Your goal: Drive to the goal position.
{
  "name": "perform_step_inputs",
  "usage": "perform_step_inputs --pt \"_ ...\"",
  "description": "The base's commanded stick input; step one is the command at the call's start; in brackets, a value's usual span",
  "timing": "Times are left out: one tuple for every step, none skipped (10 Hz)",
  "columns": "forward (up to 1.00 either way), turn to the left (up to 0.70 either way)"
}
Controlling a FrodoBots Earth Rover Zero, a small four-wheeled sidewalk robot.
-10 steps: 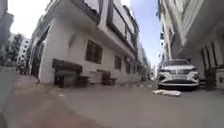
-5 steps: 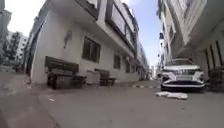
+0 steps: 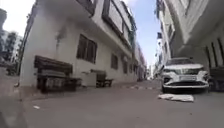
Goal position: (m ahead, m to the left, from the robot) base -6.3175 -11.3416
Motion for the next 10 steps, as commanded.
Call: perform_step_inputs --pt "0.85 -0.3" --pt "0.85 -0.04" --pt "0.85 0.0" --pt "0.85 0.0" --pt "0.85 -0.12" --pt "0.85 -0.34" --pt "0.85 -0.34" --pt "0.85 -0.23" --pt "0.85 -0.01" --pt "0.85 0.0"
